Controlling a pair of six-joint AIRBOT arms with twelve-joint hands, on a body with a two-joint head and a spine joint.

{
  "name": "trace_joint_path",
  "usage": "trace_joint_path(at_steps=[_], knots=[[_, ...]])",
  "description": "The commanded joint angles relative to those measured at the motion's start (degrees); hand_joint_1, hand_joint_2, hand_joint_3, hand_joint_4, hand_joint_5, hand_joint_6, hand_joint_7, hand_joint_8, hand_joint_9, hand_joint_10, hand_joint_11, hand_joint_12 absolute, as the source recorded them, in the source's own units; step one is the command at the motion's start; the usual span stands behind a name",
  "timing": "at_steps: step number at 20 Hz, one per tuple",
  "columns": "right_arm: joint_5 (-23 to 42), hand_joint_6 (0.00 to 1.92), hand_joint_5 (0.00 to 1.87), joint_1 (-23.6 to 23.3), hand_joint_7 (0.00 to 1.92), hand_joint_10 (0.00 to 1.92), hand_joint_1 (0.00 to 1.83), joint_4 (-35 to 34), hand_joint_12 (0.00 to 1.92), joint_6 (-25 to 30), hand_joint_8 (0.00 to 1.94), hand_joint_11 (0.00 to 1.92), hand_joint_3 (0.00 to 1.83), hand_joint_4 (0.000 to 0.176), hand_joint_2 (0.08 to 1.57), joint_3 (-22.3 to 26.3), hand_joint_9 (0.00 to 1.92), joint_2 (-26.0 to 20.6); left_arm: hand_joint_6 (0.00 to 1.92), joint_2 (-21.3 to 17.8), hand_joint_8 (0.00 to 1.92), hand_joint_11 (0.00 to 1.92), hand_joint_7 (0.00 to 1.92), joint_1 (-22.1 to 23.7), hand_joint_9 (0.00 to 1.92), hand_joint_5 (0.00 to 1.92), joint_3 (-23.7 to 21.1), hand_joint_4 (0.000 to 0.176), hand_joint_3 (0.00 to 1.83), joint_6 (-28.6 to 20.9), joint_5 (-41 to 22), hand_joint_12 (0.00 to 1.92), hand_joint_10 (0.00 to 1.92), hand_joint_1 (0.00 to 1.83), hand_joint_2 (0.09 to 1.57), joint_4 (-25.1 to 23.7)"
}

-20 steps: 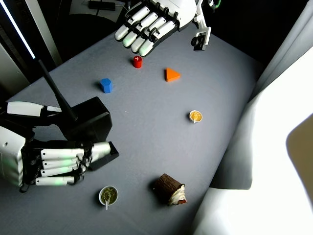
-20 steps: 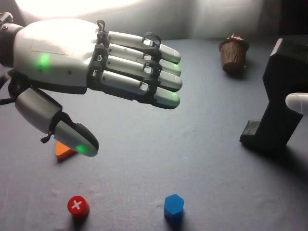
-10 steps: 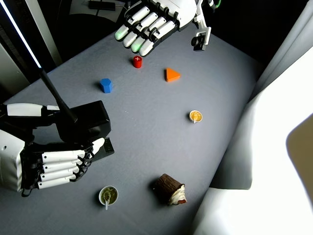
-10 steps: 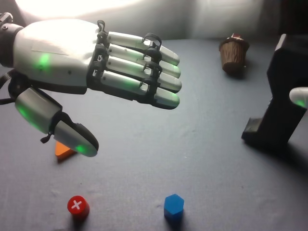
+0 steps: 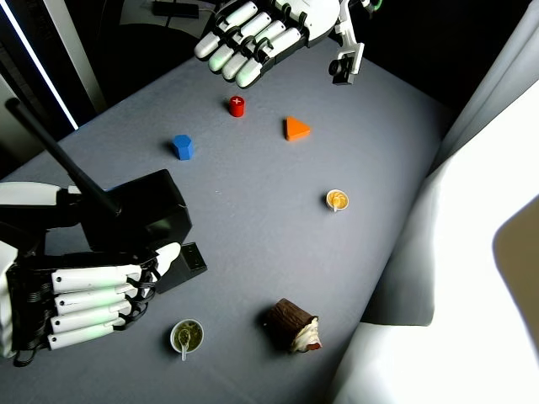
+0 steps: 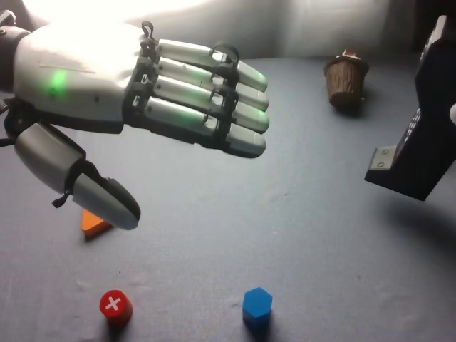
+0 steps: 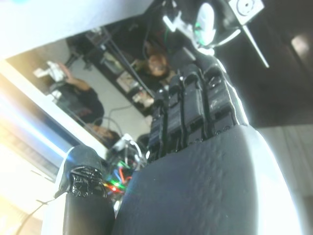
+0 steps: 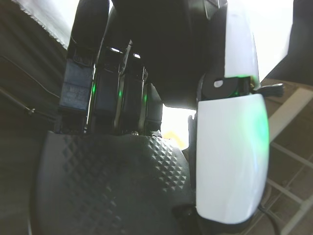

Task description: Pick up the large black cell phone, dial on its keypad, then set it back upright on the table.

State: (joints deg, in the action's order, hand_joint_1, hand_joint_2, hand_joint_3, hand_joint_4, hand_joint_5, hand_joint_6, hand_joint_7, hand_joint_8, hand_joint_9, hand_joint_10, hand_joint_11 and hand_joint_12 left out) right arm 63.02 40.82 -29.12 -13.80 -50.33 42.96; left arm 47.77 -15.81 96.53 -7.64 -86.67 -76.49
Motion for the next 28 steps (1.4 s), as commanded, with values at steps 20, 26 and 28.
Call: trace_joint_path(at_steps=[20, 26, 28], knots=[[10.9, 0.91, 0.94, -1.8, 0.96, 1.31, 1.38, 16.4, 1.3, 16.7, 0.99, 0.85, 0.0, 0.0, 1.12, -0.9, 0.9, -5.7, 0.0, 1.9, 1.41, 0.67, 0.74, 2.6, 0.75, 0.14, -1.8, 0.089, 0.01, -6.5, 12.8, 1.92, 1.78, 1.31, 1.23, 4.0], [10.3, 0.9, 0.95, -1.9, 0.96, 1.25, 1.38, 16.5, 1.28, 18.9, 0.98, 0.87, 0.0, 0.0, 1.11, -2.4, 0.93, -5.0, 0.0, 1.6, 1.66, 0.84, 0.6, 3.4, 0.87, 0.0, -6.1, 0.127, 0.02, -2.7, 23.2, 1.92, 1.92, 1.29, 1.31, 7.2], [9.7, 0.86, 0.94, -2.2, 0.97, 1.16, 1.47, 16.5, 1.54, 19.1, 0.91, 0.83, 0.0, 0.0, 1.11, -3.1, 0.93, -4.6, 0.0, 1.3, 1.66, 0.82, 0.6, 3.6, 0.87, 0.0, -7.8, 0.142, 0.02, -2.4, 25.5, 1.92, 1.92, 1.29, 1.31, 7.6]])
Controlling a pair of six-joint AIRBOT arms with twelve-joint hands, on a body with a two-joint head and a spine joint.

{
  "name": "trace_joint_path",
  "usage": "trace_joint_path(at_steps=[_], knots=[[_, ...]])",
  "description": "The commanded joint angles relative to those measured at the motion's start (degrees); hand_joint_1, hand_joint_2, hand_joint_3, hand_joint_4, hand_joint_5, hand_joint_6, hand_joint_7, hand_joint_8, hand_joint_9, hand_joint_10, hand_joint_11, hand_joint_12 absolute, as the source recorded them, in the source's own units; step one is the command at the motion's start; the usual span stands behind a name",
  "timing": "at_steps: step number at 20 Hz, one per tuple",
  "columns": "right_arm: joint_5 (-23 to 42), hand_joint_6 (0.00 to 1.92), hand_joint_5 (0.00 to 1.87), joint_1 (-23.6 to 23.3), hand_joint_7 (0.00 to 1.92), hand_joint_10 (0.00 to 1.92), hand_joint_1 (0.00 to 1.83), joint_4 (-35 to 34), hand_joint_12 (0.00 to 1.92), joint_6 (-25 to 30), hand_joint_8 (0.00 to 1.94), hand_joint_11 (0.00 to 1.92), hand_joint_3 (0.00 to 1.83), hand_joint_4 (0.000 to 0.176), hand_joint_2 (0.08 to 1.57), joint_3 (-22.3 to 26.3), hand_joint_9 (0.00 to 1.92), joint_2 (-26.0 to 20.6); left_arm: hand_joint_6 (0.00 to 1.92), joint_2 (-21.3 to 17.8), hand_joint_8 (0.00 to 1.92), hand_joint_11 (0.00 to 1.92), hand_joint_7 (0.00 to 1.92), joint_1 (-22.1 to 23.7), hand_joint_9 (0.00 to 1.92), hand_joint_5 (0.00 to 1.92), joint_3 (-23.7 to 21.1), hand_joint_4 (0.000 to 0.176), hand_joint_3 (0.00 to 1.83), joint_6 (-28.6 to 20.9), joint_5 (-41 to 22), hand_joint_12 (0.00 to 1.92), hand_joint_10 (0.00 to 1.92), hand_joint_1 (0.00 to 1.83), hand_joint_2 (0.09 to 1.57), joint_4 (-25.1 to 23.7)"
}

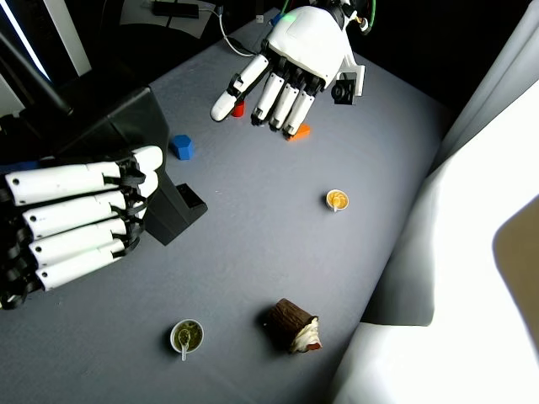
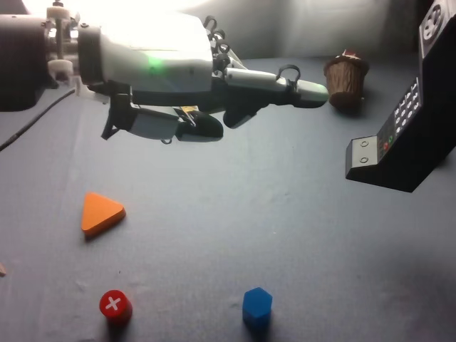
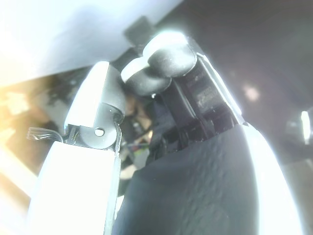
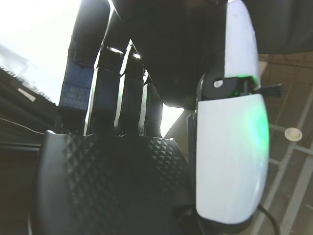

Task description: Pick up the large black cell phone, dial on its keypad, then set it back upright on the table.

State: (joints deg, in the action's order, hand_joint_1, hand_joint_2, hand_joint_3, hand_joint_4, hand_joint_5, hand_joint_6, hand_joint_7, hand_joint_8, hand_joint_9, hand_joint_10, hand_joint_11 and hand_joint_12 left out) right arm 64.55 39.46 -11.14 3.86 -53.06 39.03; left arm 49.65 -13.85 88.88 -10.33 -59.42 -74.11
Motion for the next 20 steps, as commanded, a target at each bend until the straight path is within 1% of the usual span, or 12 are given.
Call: trace_joint_path(at_steps=[1, 2, 3, 4, 5, 7, 10, 11, 12, 15, 16, 20], knots=[[8.1, 0.85, 0.94, -1.1, 0.97, 1.14, 1.48, -1.4, 1.61, 1.4, 0.9, 0.82, 0.0, 0.0, 1.11, -0.6, 0.93, -0.4, 0.0, -0.6, 1.65, 0.81, 0.6, 1.8, 0.87, 0.0, -0.8, 0.148, 0.01, 0.4, -1.1, 1.92, 1.92, 1.29, 1.31, 5.3], [7.8, 0.86, 0.93, -1.4, 0.98, 1.14, 1.49, -1.4, 1.62, 1.4, 0.88, 0.81, 0.0, 0.0, 1.11, -1.1, 0.93, -0.1, 0.0, -0.7, 1.64, 0.81, 0.61, 2.0, 0.87, 0.0, -1.9, 0.151, 0.01, 0.9, 0.1, 1.92, 1.92, 1.29, 1.31, 5.3], [7.6, 0.9, 0.94, -1.5, 1.0, 1.25, 1.4, -1.4, 1.4, 1.4, 0.91, 0.83, 0.0, 0.0, 1.11, -1.2, 0.93, 0.1, 0.0, -0.8, 1.63, 0.8, 0.62, 2.1, 0.88, 0.0, -2.5, 0.155, 0.01, 1.1, 0.7, 1.92, 1.92, 1.3, 1.3, 5.3], [7.3, 0.92, 0.93, -1.8, 1.0, 1.27, 1.38, -1.4, 1.33, 1.4, 0.93, 0.84, 0.0, 0.0, 1.11, -1.7, 0.92, 0.4, 0.0, -1.1, 1.62, 0.81, 0.63, 2.1, 0.88, 0.0, -4.0, 0.152, 0.01, 1.7, 2.3, 1.92, 1.92, 1.3, 1.3, 5.3], [7.1, 0.92, 0.93, -1.9, 0.99, 1.28, 1.38, -1.4, 1.31, 1.4, 0.94, 0.85, 0.0, 0.0, 1.11, -2.1, 0.92, 0.7, 0.0, -1.3, 1.64, 0.8, 0.61, 2.2, 0.86, 0.0, -5.1, 0.146, 0.01, 2.1, 3.6, 1.92, 1.92, 1.29, 1.31, 5.3], [6.7, 0.92, 0.93, -2.4, 0.99, 1.27, 1.38, -1.1, 1.29, 1.4, 0.95, 0.87, 0.0, 0.0, 1.11, -3.0, 0.93, 1.4, 0.0, -1.7, 1.66, 0.78, 0.6, 2.4, 0.85, 0.0, -7.8, 0.144, 0.01, 2.9, 7.2, 1.92, 1.92, 1.28, 1.32, 5.3], [5.8, 0.88, 0.96, -2.9, 0.99, 1.29, 1.38, -0.5, 1.31, 1.4, 0.95, 0.83, 0.0, 0.0, 1.11, -4.1, 0.91, 2.2, 0.0, -1.8, 1.67, 0.8, 0.59, 2.3, 0.86, 0.0, -11.1, 0.136, 0.01, 3.9, 11.4, 1.92, 1.92, 1.28, 1.32, 5.3], [5.4, 0.77, 0.99, -3.0, 1.0, 1.16, 1.47, -0.4, 1.56, 1.4, 0.89, 0.81, 0.0, 0.0, 1.1, -4.2, 0.93, 2.3, 0.0, -1.8, 1.67, 0.81, 0.59, 2.0, 0.86, 0.0, -11.9, 0.136, 0.01, 4.2, 12.6, 1.92, 1.92, 1.28, 1.32, 5.7], [5.2, 0.77, 0.99, -3.1, 1.01, 1.09, 1.49, 0.0, 1.59, 1.4, 0.85, 0.81, 0.0, 0.0, 1.09, -4.3, 0.96, 2.5, 0.0, -1.7, 1.68, 0.82, 0.59, 1.6, 0.85, 0.0, -12.5, 0.14, 0.01, 5.4, 13.8, 1.92, 1.92, 1.28, 1.32, 6.7], [5.1, 0.74, 1.0, -3.4, 1.01, 1.1, 1.49, 0.7, 1.6, 1.4, 0.84, 0.83, 0.0, 0.0, 1.09, -4.7, 0.95, 3.0, 0.0, -1.0, 1.68, 0.83, 0.58, 1.0, 0.83, 0.0, -12.7, 0.151, 0.01, 10.2, 16.8, 1.92, 1.92, 1.28, 1.33, 10.6], [5.0, 0.76, 0.98, -3.4, 0.97, 1.12, 1.49, 0.8, 1.61, 1.4, 0.9, 0.82, 0.0, 0.0, 1.1, -4.7, 0.94, 3.0, 0.0, -0.6, 1.67, 0.82, 0.59, 0.9, 0.84, 0.0, -12.6, 0.154, 0.01, 10.9, 18.3, 1.92, 1.92, 1.28, 1.32, 11.0], [4.9, 0.71, 1.0, -3.6, 1.0, 1.08, 1.49, 1.1, 1.56, 1.4, 0.85, 0.88, 0.0, 0.0, 1.09, -5.1, 0.97, 3.4, 0.0, 1.0, 1.66, 0.82, 0.6, 0.2, 0.83, 0.0, -11.5, 0.155, 0.0, 13.9, 20.2, 1.92, 1.92, 1.28, 1.32, 13.7]])
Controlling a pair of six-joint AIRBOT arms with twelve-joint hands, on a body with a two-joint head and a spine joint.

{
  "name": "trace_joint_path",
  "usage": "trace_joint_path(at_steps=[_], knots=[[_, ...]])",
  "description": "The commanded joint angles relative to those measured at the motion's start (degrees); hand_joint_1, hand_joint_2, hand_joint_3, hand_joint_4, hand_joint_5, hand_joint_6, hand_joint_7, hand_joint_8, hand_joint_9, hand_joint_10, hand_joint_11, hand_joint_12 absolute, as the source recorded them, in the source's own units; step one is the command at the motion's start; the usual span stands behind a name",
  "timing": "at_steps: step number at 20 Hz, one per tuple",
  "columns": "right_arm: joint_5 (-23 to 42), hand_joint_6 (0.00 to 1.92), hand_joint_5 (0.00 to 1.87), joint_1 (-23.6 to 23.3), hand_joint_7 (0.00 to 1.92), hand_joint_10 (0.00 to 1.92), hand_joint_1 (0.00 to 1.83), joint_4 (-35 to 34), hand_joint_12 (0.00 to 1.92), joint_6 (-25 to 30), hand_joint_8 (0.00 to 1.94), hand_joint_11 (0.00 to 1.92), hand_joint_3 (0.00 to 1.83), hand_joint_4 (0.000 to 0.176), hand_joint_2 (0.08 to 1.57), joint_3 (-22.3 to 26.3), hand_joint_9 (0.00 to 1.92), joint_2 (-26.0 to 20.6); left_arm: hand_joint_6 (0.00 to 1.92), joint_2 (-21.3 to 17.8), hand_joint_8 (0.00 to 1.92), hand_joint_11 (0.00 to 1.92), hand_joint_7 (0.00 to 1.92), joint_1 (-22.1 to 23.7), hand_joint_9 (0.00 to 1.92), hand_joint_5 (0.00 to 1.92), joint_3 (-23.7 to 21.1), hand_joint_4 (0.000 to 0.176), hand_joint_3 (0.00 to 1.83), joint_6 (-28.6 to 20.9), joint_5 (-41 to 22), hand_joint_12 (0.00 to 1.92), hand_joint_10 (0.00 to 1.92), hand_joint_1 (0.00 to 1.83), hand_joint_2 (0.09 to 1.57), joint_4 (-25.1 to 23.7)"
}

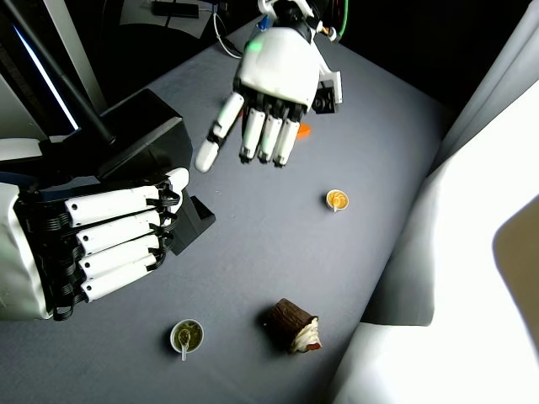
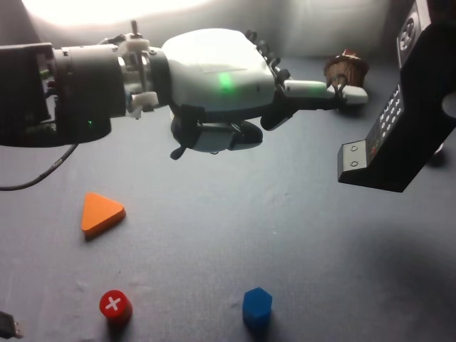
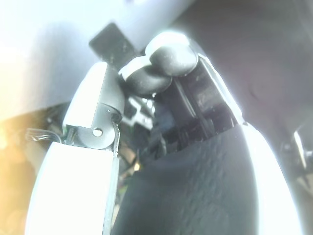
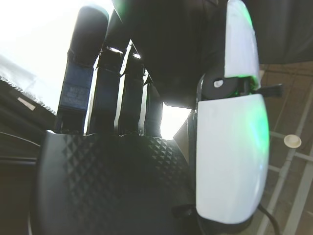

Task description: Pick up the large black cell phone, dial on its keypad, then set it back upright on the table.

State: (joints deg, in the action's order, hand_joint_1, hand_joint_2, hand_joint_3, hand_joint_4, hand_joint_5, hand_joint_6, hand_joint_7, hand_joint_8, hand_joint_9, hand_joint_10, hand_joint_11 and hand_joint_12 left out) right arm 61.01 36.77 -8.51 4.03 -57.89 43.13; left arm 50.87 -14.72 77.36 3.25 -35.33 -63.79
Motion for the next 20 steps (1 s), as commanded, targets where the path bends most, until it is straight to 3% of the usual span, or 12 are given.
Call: trace_joint_path(at_steps=[1, 7, 8, 11, 16, 20], knots=[[8.5, 0.71, 1.0, -0.9, 1.0, 1.08, 1.49, -1.5, 1.56, 1.2, 0.85, 0.88, 0.0, 0.0, 1.09, -0.5, 0.97, -0.6, 0.0, 0.2, 1.66, 0.82, 0.6, 1.1, 0.83, 0.0, -0.1, 0.155, 0.0, 0.4, -4.3, 1.92, 1.92, 1.28, 1.32, 3.4], [8.5, 0.7, 1.02, -1.0, 1.05, 1.0, 1.49, -1.5, 1.52, 1.2, 0.75, 0.9, 0.0, 0.0, 1.07, -0.8, 1.01, -0.5, 0.0, 0.2, 1.66, 0.74, 0.6, 1.3, 0.82, 0.0, -5.8, 0.157, 0.0, 0.8, -4.3, 1.92, 1.92, 1.29, 1.32, 3.5], [8.5, 0.74, 1.01, -1.0, 1.03, 1.03, 1.49, -1.5, 1.55, 1.2, 0.78, 0.87, 0.0, 0.0, 1.08, -0.8, 0.99, -0.5, 0.0, 0.3, 1.66, 0.73, 0.6, 1.6, 0.82, 0.0, -6.2, 0.149, 0.0, 0.8, -4.3, 1.92, 1.92, 1.28, 1.32, 3.4], [8.7, 0.71, 1.02, -1.1, 1.07, 1.01, 1.49, -1.5, 1.55, 1.2, 0.74, 0.86, 0.0, 0.0, 1.07, -0.8, 1.0, -0.5, 0.0, 0.4, 1.67, 0.77, 0.6, 2.2, 0.84, 0.0, -6.0, 0.15, 0.0, 0.8, -4.6, 1.92, 1.92, 1.29, 1.32, 2.9], [8.8, 0.71, 1.03, -1.1, 1.05, 1.01, 1.49, -1.6, 1.53, 1.2, 0.75, 0.88, 0.0, 0.0, 1.07, -0.9, 1.0, -0.6, 0.0, -0.5, 1.67, 0.76, 0.6, 2.4, 0.83, 0.0, -1.2, 0.144, 0.0, 0.8, -5.5, 1.92, 1.92, 1.28, 1.32, 2.9], [8.8, 0.76, 1.0, -1.2, 1.03, 1.05, 1.49, -1.6, 1.56, 1.2, 0.79, 0.86, 0.0, 0.0, 1.08, -1.2, 0.97, -0.7, 0.0, -1.0, 1.67, 0.78, 0.6, 2.3, 0.84, 0.0, 5.1, 0.142, 0.0, 0.7, -5.5, 1.92, 1.92, 1.29, 1.32, 3.1]])
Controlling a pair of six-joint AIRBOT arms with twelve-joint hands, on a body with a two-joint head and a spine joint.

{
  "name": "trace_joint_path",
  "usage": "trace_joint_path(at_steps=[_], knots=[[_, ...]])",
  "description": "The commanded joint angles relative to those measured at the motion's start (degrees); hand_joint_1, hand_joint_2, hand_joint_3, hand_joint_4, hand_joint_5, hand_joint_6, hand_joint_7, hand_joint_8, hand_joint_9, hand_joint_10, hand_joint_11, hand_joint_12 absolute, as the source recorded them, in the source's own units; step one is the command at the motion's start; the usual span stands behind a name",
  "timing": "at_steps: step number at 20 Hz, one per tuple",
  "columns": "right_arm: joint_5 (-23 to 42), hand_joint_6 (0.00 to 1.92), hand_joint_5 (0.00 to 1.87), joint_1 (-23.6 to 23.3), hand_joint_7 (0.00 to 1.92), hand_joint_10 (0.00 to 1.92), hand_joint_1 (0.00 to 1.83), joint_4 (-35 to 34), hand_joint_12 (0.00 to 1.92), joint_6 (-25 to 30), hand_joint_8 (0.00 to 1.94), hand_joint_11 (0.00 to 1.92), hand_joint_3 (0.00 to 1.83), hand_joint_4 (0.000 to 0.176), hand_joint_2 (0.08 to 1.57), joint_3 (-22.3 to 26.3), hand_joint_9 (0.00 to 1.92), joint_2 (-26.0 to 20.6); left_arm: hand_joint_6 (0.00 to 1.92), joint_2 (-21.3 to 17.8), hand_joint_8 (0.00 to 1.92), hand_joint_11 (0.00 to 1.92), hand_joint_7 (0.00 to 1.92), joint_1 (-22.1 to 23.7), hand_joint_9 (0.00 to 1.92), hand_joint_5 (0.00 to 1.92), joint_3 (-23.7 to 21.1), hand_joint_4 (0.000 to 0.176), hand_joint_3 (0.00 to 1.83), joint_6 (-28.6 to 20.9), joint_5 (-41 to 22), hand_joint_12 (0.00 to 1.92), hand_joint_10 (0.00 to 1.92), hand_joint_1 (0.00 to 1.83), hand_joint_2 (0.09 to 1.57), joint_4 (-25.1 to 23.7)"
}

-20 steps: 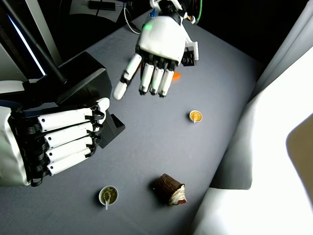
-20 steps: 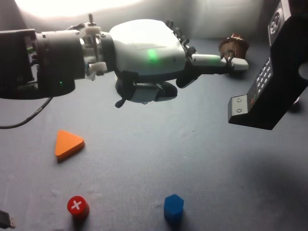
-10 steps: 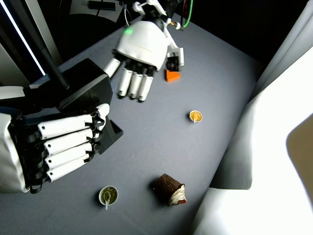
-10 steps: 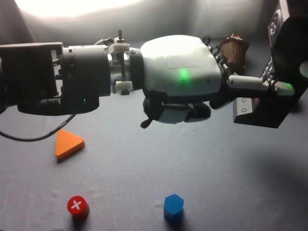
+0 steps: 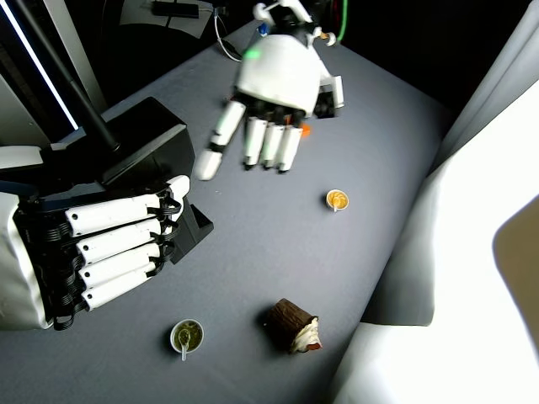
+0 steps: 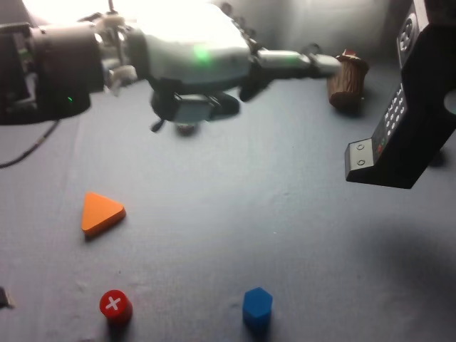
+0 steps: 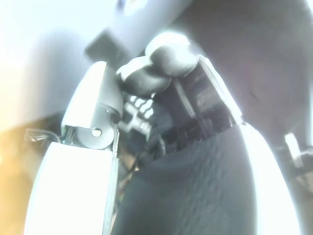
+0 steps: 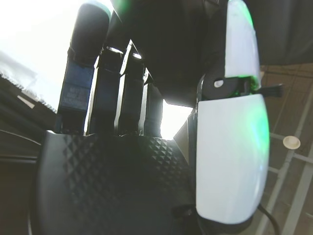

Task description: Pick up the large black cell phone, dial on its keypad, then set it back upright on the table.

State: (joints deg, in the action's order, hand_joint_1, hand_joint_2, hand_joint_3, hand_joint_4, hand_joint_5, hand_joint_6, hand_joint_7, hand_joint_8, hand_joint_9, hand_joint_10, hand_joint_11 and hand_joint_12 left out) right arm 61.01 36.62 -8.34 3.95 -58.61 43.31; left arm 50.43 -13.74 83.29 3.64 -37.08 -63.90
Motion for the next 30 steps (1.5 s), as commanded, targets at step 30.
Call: trace_joint_path(at_steps=[30], knots=[[9.4, 0.88, 0.95, 1.7, 0.99, 1.1, 1.47, -3.2, 1.51, 1.2, 0.86, 0.85, 0.0, 0.0, 1.1, -0.5, 0.95, -3.4, 0.0, 0.2, 1.68, 0.76, 0.59, 0.2, 0.84, 0.0, 1.0, 0.14, 0.0, -20.0, -20.3, 1.92, 1.92, 1.28, 1.32, 1.0]])
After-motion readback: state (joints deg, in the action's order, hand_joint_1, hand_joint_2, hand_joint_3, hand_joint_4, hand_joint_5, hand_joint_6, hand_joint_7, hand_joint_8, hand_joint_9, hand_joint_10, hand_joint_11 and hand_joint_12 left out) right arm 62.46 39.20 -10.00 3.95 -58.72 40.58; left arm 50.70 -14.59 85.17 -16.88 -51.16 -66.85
